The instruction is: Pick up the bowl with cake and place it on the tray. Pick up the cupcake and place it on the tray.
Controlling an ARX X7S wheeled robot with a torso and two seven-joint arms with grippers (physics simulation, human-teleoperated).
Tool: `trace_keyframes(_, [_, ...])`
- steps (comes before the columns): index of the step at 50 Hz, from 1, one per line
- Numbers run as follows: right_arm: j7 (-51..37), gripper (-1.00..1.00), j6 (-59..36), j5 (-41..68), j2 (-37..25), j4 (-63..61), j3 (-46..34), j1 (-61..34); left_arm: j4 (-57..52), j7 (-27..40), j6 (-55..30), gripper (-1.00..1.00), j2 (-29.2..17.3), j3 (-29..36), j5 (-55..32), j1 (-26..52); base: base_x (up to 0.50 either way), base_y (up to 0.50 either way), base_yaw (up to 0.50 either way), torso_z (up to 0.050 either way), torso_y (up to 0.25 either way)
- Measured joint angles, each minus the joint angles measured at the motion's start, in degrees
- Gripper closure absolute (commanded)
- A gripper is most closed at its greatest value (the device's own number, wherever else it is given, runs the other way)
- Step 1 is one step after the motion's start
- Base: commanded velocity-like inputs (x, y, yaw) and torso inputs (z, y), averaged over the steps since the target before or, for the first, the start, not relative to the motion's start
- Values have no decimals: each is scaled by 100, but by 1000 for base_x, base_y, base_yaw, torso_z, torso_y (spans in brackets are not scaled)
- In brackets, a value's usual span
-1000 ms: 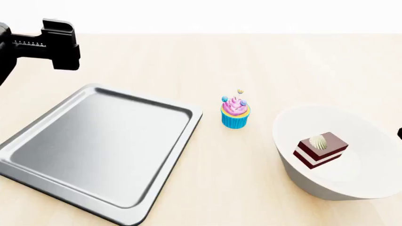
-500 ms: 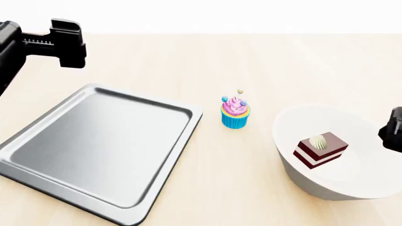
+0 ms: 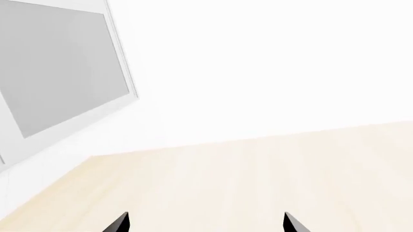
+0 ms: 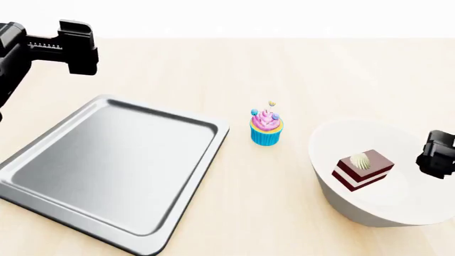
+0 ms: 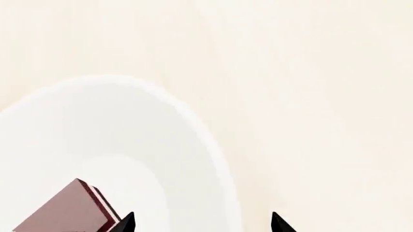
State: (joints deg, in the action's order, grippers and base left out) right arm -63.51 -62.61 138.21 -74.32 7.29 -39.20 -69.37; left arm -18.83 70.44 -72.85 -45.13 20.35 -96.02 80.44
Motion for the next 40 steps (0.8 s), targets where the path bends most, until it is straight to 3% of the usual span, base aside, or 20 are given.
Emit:
trace_keyframes(25, [554,-100,187,-393,49,79,-130,581,71,-50,41,-100,70,144,84,106,0,0,0,0,0])
trace_keyframes(26, [595,100,204,-414,44,76,-134,621,72,-44,42,-100,72,149,79,112,0,0,0,0,0])
trace_keyframes(40, [1076,100,493,-473,-26,-5,-47,801,89,-44,69,-100,49,187,69,169,1,0,0,0,0])
